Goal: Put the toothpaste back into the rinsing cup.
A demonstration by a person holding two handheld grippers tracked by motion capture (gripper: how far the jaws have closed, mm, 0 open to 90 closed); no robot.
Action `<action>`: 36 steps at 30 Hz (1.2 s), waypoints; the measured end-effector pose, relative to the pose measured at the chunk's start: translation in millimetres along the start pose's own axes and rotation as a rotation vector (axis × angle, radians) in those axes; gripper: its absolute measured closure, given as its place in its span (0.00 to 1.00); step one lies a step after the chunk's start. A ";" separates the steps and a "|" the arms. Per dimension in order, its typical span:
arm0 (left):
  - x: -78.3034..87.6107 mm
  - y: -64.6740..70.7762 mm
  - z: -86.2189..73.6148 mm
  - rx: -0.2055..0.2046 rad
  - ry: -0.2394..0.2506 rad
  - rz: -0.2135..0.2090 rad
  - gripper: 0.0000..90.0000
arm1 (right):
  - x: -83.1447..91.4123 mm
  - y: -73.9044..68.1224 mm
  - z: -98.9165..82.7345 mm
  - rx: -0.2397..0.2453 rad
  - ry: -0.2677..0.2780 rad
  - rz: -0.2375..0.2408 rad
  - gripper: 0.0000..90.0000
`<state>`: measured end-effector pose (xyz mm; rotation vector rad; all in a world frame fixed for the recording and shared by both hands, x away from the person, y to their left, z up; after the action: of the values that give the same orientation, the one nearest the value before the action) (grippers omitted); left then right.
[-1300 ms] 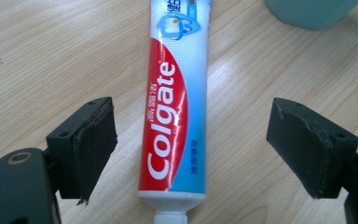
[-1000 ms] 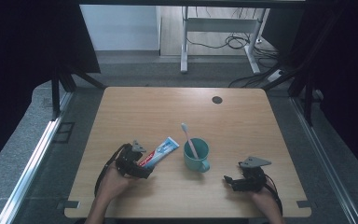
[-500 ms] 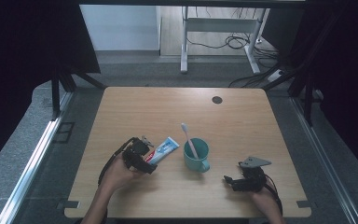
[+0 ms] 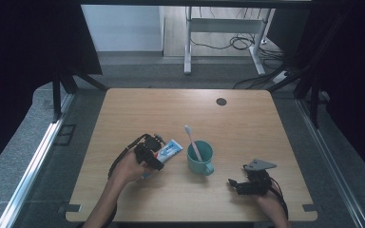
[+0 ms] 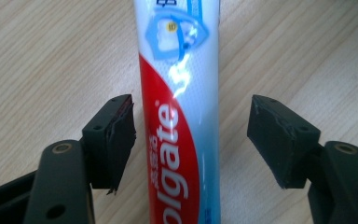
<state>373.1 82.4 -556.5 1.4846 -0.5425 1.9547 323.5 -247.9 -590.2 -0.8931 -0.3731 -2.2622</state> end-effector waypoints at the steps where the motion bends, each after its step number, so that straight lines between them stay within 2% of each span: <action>1: 0.0 0.0 0.0 0.000 0.000 0.000 0.37 | 0.0 0.0 0.0 0.000 0.000 0.000 0.15; 3: -2.0 1.5 5.0 -0.019 -0.022 0.020 0.38 | 0.0 0.1 0.0 0.001 0.000 0.000 0.15; 8: -5.9 3.6 10.6 -0.029 -0.047 0.037 0.41 | 0.0 0.0 0.0 0.000 0.000 0.000 0.15; 9: -8.2 2.8 12.3 -0.031 -0.064 0.048 0.43 | 0.0 0.0 0.0 0.000 0.000 0.000 0.15; 22: -20.1 -3.6 16.2 -0.003 -0.137 0.040 0.52 | -0.1 0.0 0.0 0.000 0.000 0.000 0.15; 25: -19.6 -3.2 16.3 -0.009 -0.153 0.048 0.54 | -0.1 0.1 0.0 0.001 0.001 -0.001 0.15; 30: -18.8 -2.0 16.6 -0.005 -0.153 0.051 0.58 | -0.1 0.0 0.0 0.000 0.000 -0.001 0.15; 36: -13.6 -3.3 16.5 0.000 -0.131 0.029 0.74 | 0.0 0.0 0.0 0.000 0.000 0.000 0.15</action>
<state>389.5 71.0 -565.0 1.6212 -0.6238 1.8878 323.5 -247.9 -590.2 -0.8929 -0.3732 -2.2627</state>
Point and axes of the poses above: each handheld gripper's, and its own axes: x roughly backward along the jaws, z roughly out of its top, y roughly to its right, the point moved 7 cm from there along -x, roughly forward along the jaws, and after that the axes turned 2 degrees about x, right-handed, at the moved point
